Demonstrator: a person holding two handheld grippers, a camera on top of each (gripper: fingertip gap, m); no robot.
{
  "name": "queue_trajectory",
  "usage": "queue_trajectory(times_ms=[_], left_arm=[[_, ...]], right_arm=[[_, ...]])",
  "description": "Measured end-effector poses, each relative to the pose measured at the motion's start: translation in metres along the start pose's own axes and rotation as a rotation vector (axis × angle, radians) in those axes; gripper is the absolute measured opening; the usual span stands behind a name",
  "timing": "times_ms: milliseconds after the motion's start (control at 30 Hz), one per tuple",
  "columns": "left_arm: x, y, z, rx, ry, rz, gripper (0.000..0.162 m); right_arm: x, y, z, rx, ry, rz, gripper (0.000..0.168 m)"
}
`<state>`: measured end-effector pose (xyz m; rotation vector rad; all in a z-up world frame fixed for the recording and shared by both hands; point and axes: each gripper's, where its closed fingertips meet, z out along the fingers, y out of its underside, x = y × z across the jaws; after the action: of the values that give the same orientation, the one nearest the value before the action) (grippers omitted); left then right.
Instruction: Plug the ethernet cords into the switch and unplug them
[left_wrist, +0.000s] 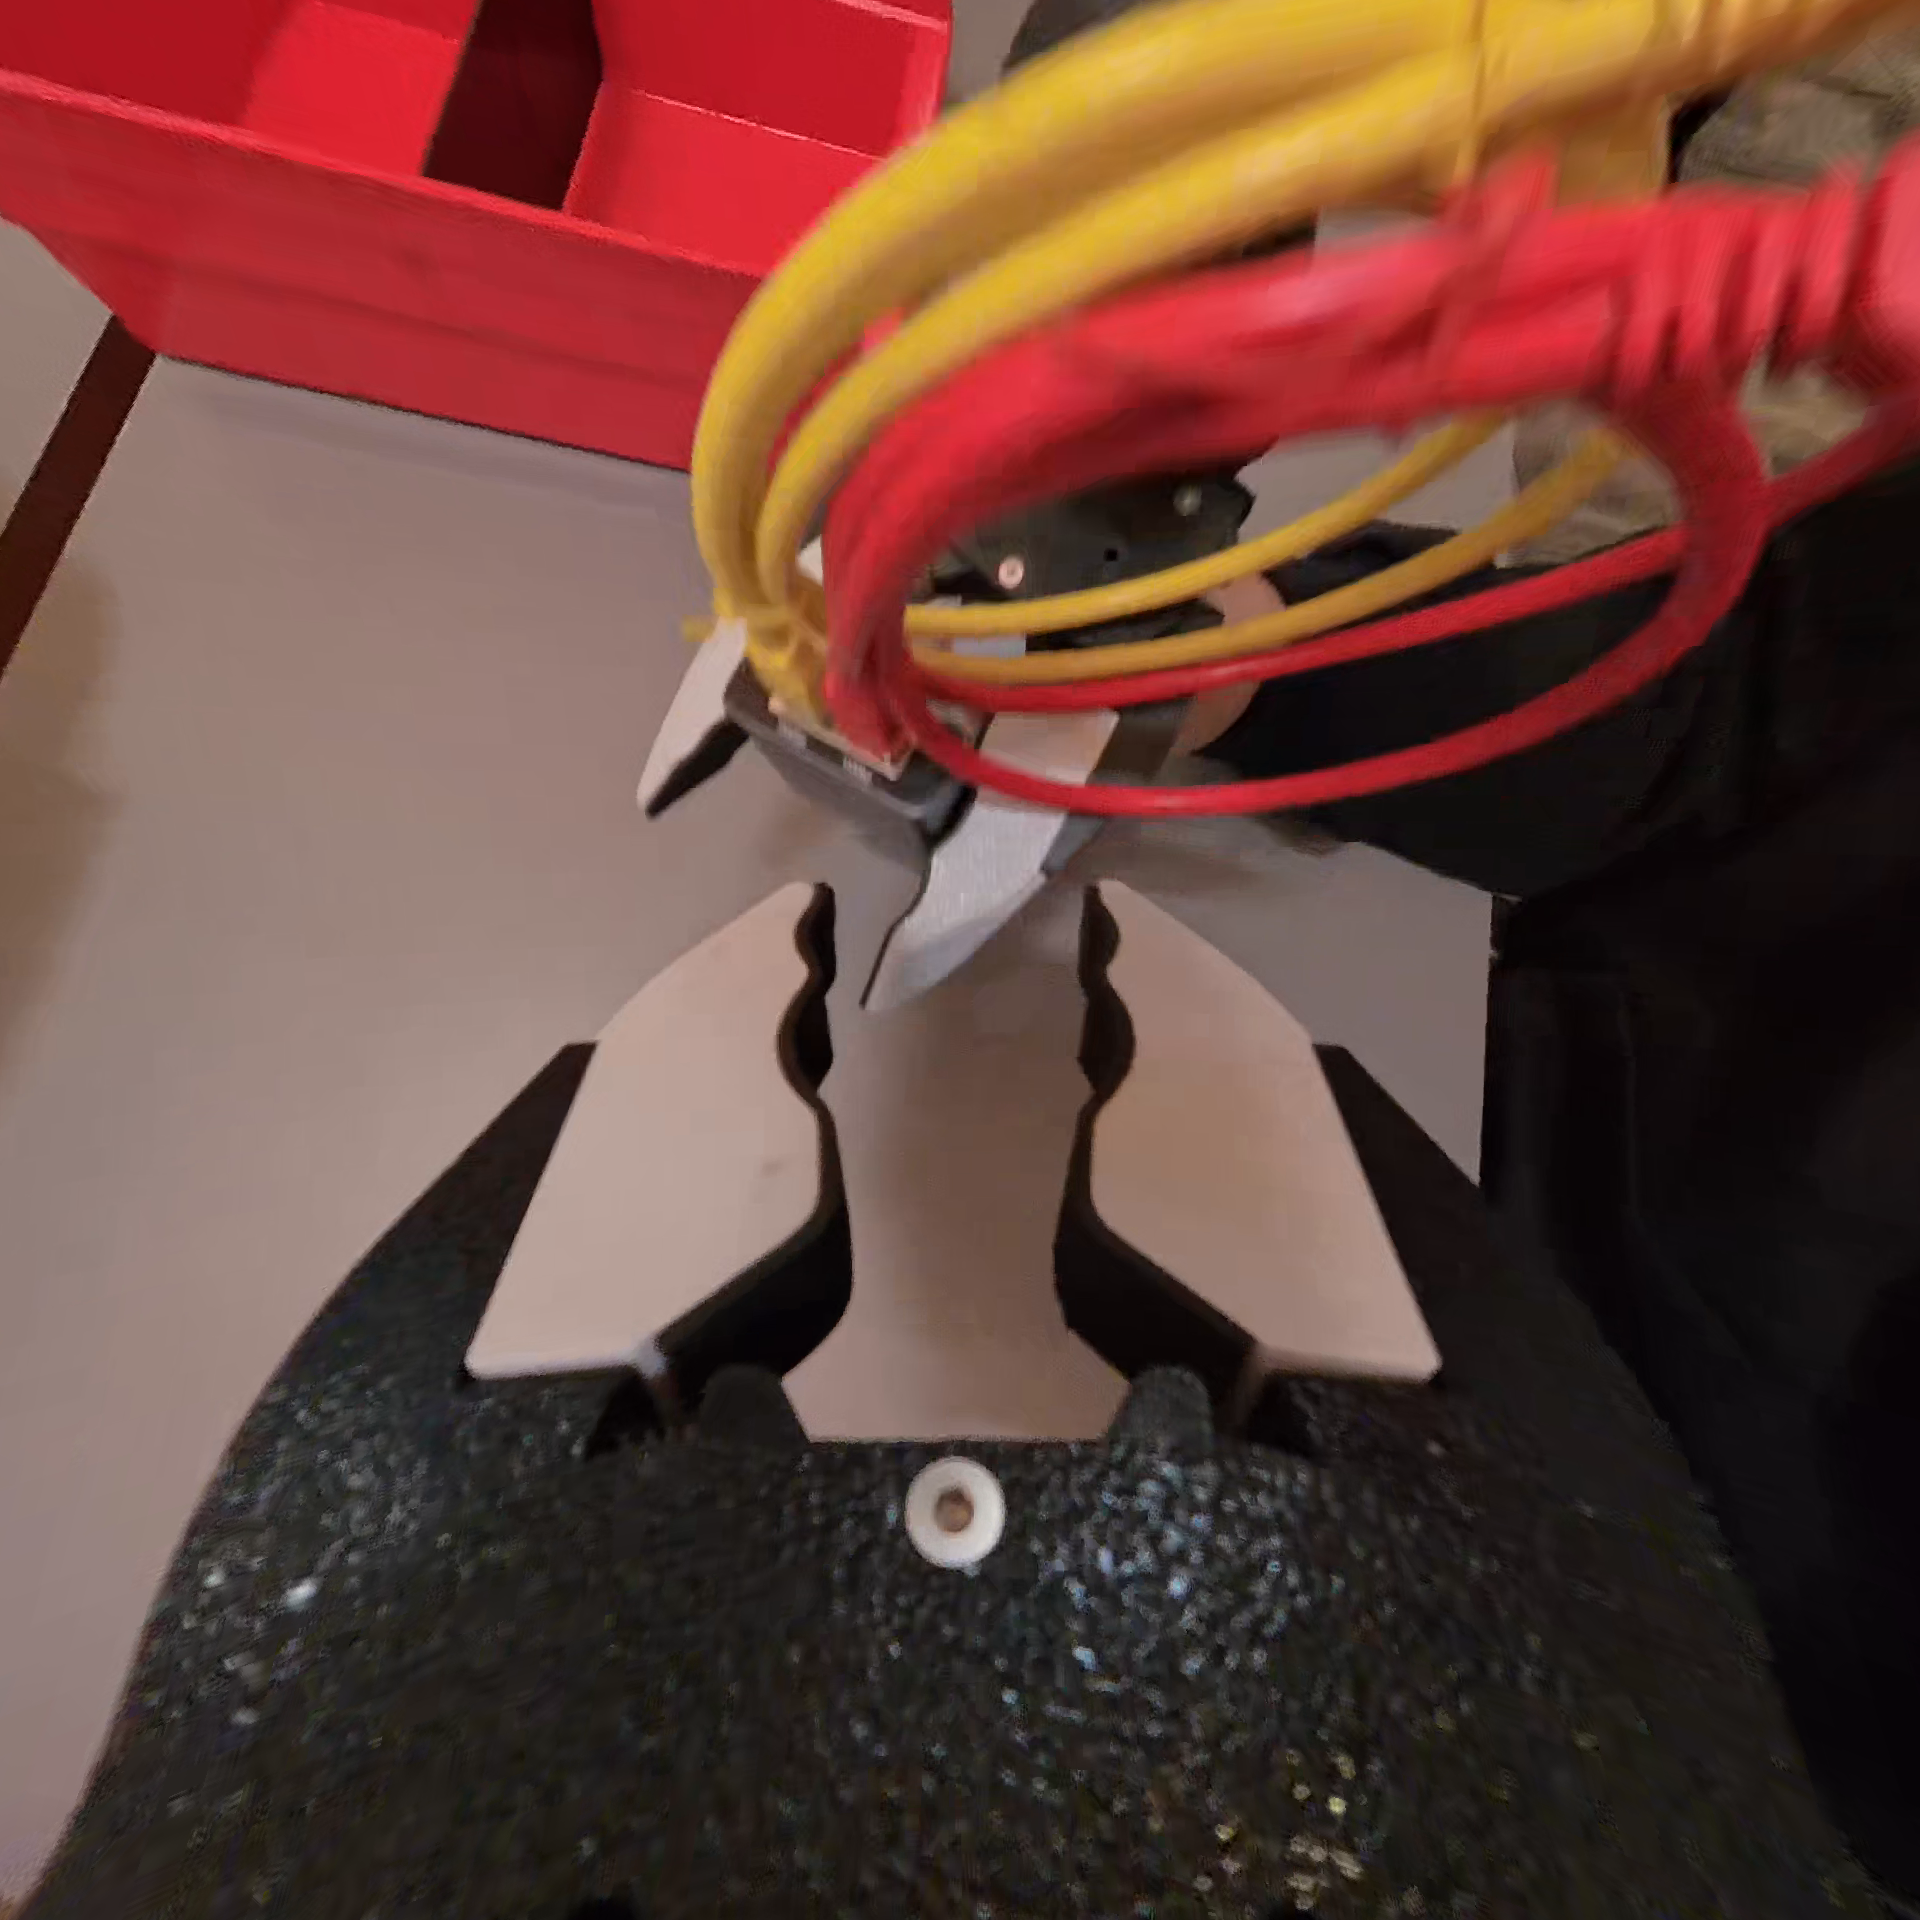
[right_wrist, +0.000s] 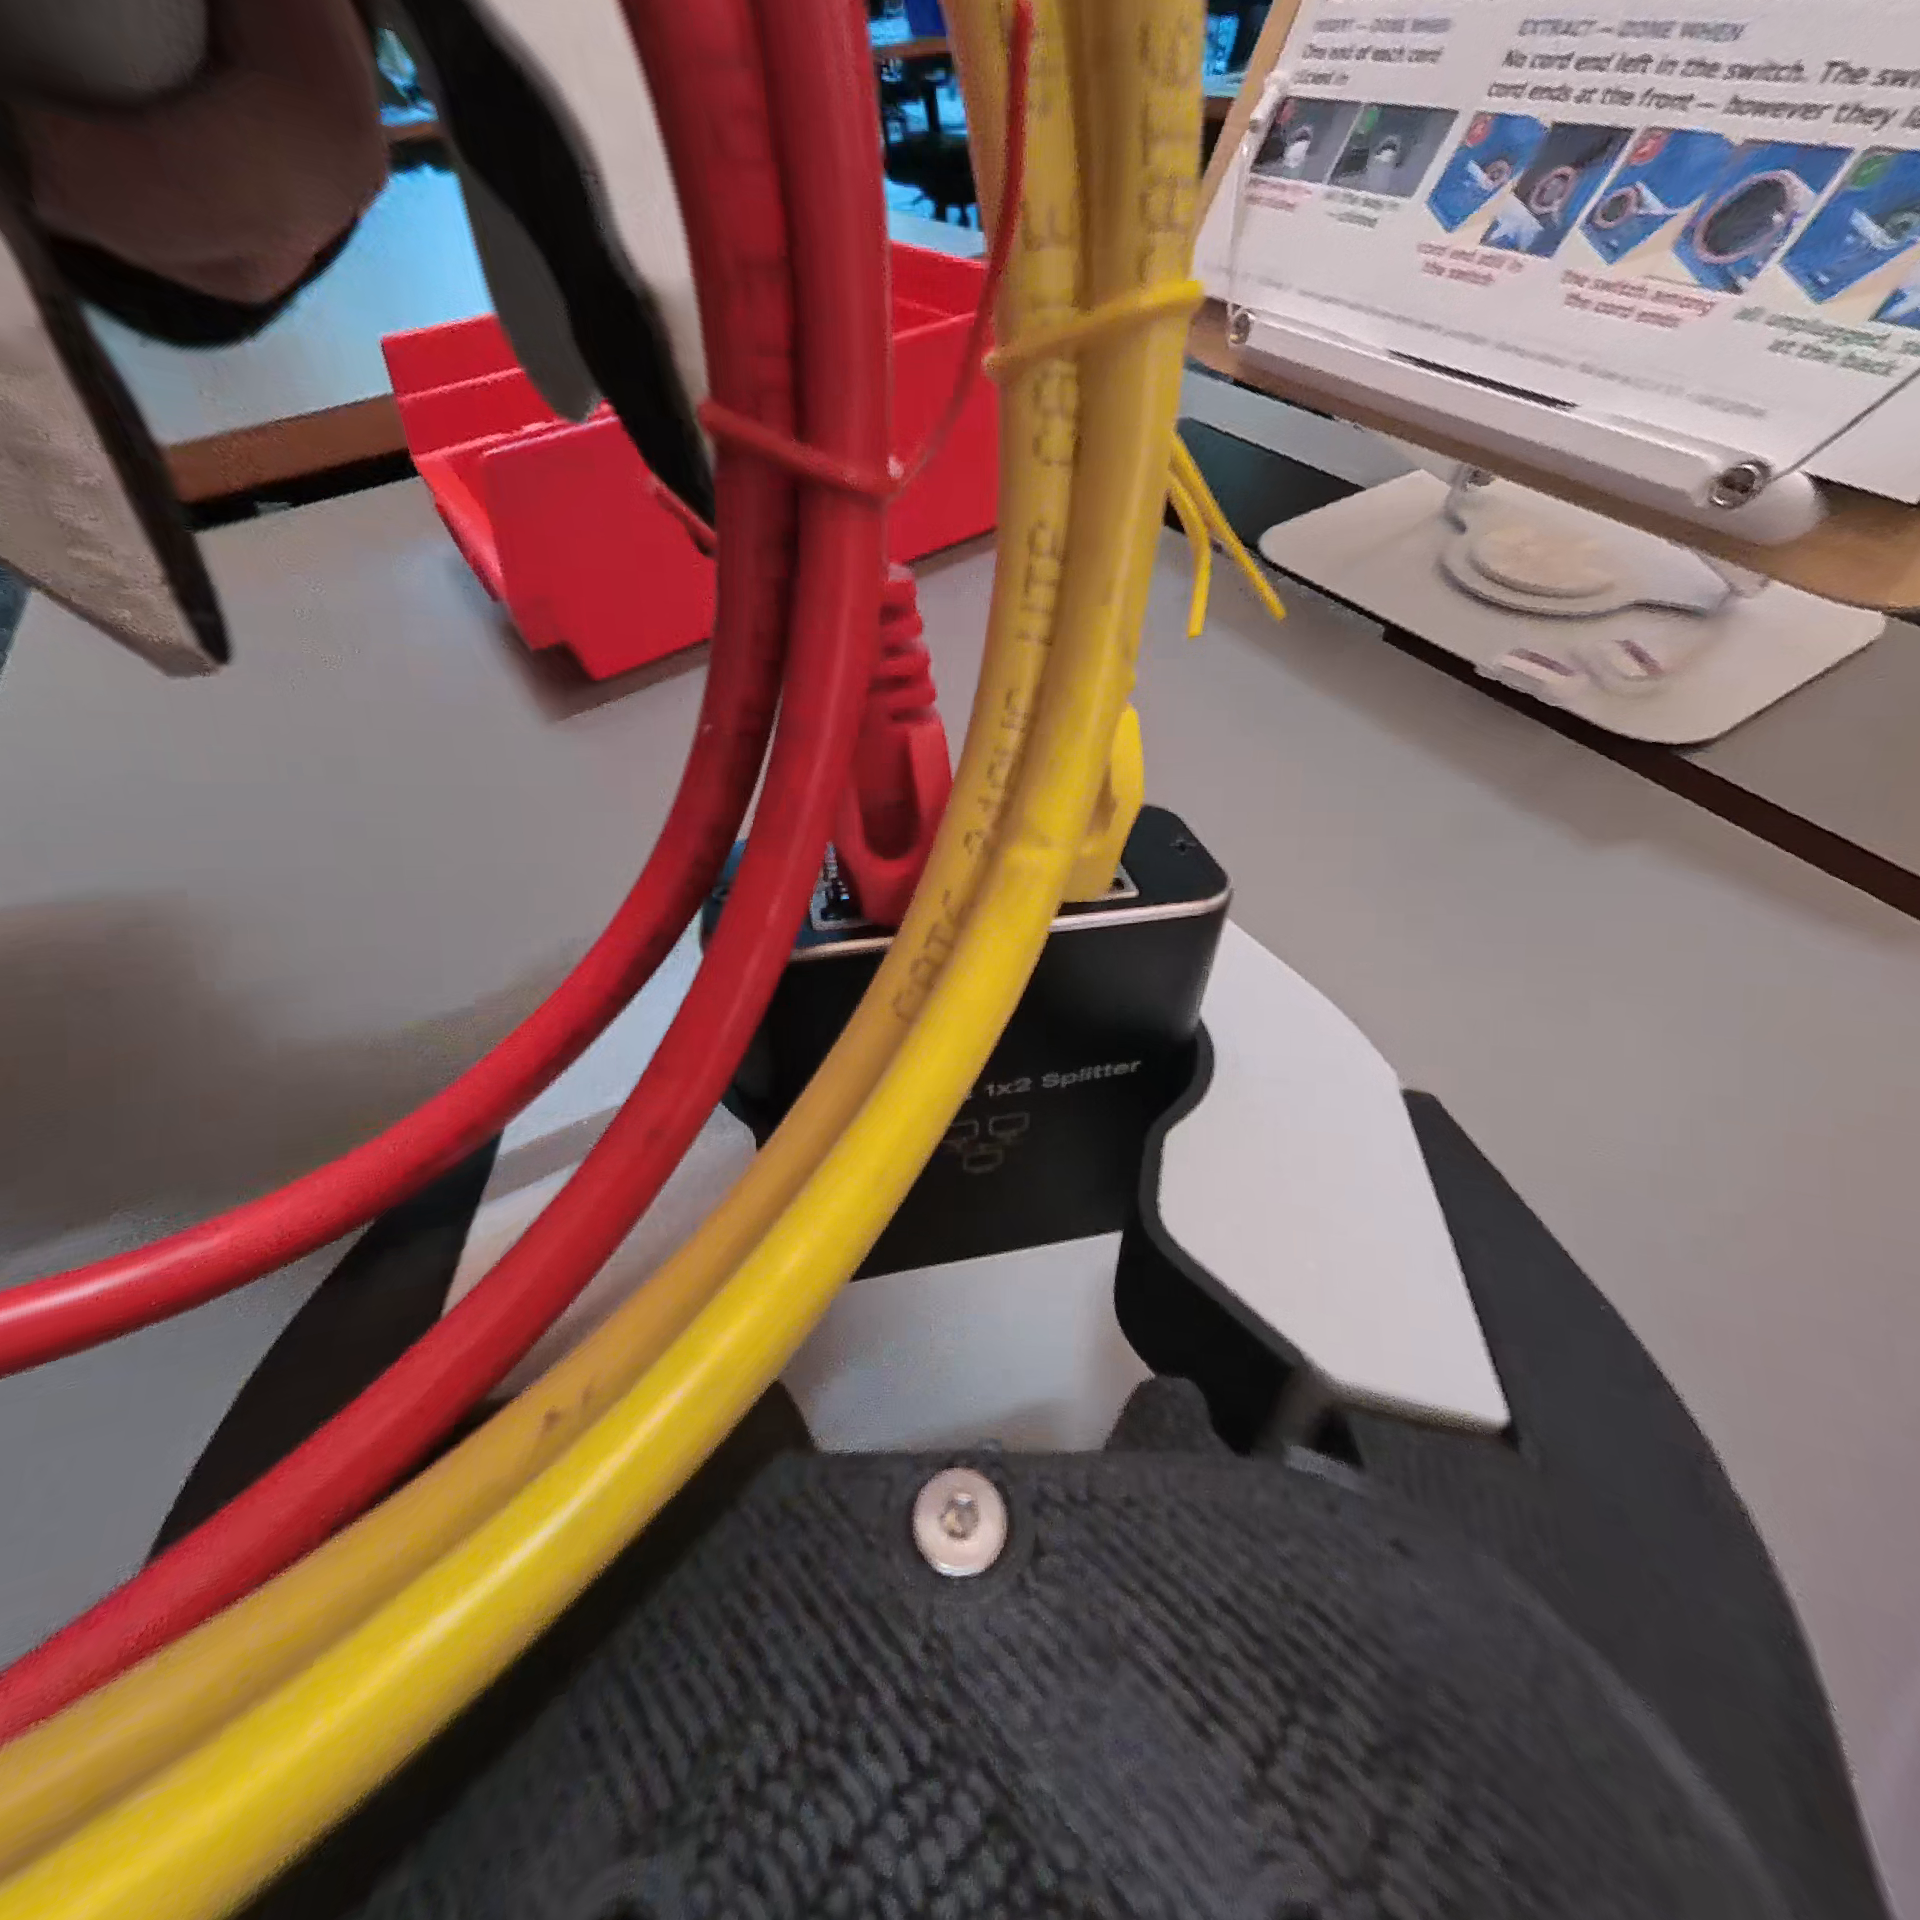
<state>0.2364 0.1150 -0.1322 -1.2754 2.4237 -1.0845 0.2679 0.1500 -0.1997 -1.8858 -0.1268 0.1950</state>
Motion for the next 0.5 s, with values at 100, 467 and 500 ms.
queue_trajectory(times_ms=[100, 467, 500], left_arm=[[-0.005, 0.010, -0.011, 0.087, -0.079, -0.006, 0.058], [-0.004, -0.013, -0.003, 0.538, -0.399, -0.137, 0.073], [-0.003, -0.016, -0.002, 0.569, -0.369, -0.177, 0.073]], right_arm=[[0.008, -0.005, -0.004, 0.023, 0.049, 0.005, 0.076], [0.015, -0.010, -0.002, -0.019, 0.246, -0.068, 0.076], [0.013, -0.012, -0.001, -0.018, 0.256, -0.095, 0.076]])
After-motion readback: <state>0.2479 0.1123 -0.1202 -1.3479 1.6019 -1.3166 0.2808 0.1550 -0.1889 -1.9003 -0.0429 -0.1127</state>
